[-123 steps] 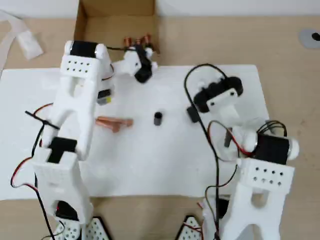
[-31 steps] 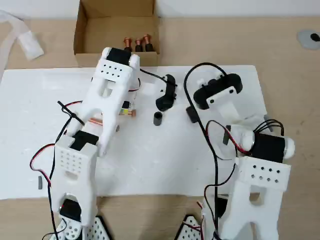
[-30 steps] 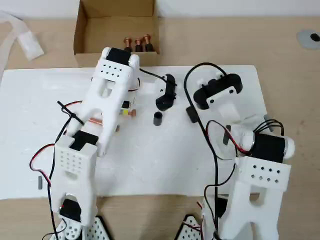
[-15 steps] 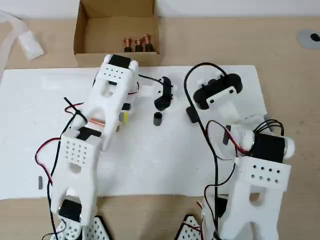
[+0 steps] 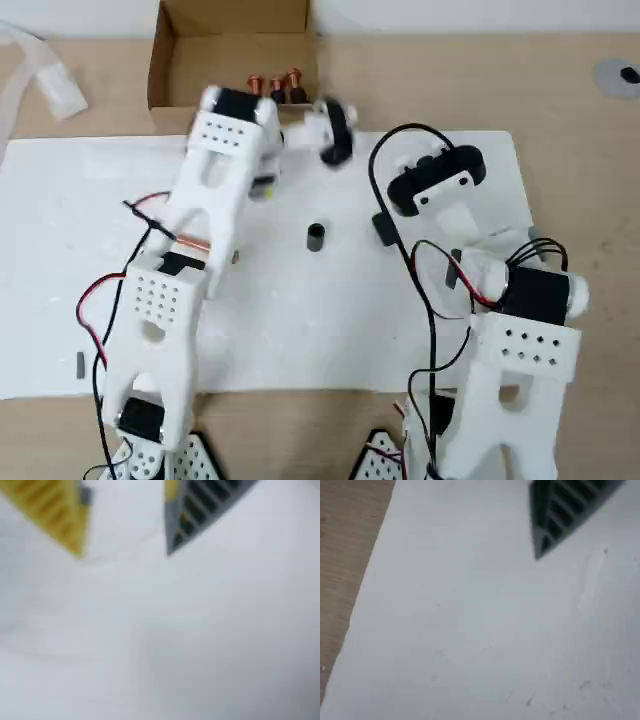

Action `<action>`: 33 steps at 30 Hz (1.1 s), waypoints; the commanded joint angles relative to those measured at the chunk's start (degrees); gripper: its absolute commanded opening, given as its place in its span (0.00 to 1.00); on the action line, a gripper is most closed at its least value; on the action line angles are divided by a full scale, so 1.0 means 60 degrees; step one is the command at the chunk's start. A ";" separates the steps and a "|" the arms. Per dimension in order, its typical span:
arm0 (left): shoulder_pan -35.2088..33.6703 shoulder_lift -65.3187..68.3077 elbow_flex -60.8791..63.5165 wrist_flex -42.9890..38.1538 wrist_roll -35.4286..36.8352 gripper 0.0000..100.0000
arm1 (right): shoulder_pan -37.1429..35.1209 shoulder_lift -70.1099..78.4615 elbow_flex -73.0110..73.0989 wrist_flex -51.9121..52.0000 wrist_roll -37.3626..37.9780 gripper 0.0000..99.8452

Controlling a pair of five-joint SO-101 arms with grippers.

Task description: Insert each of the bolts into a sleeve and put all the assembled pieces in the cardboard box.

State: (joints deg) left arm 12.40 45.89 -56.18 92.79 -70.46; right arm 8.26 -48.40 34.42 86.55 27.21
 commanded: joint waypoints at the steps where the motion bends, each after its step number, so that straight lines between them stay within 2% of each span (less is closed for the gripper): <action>1: -0.0703 -0.0476 -0.2051 0.0044 0.1656 0.16 | 0.0110 -0.0183 0.0007 -0.0205 -0.0147 0.40; 6: -0.1890 -0.0286 -0.2388 0.0044 0.4088 0.16 | 0.0110 -0.0198 0.0022 -0.0190 -0.0147 0.40; 13: -0.3429 0.0447 -0.2462 0.0015 0.4923 0.16 | 0.0110 -0.0168 0.0007 -0.0190 -0.0088 0.40; 22: -0.3165 0.1663 -0.2462 -0.1216 0.4923 0.17 | 0.0110 -0.0154 0.0007 -0.0322 -0.0132 0.40; 26: -0.2755 0.1971 -0.2388 -0.1289 0.4322 0.17 | 0.0110 -0.0168 0.0007 -0.0293 -0.0132 0.40; 33: -0.2681 0.3407 -0.2388 -0.2388 0.3824 0.17 | 0.0168 -0.0154 0.0007 -0.0322 -0.0117 0.40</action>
State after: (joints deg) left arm -4.40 64.53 -68.75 80.48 -45.85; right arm 8.26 -48.40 34.42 85.58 27.03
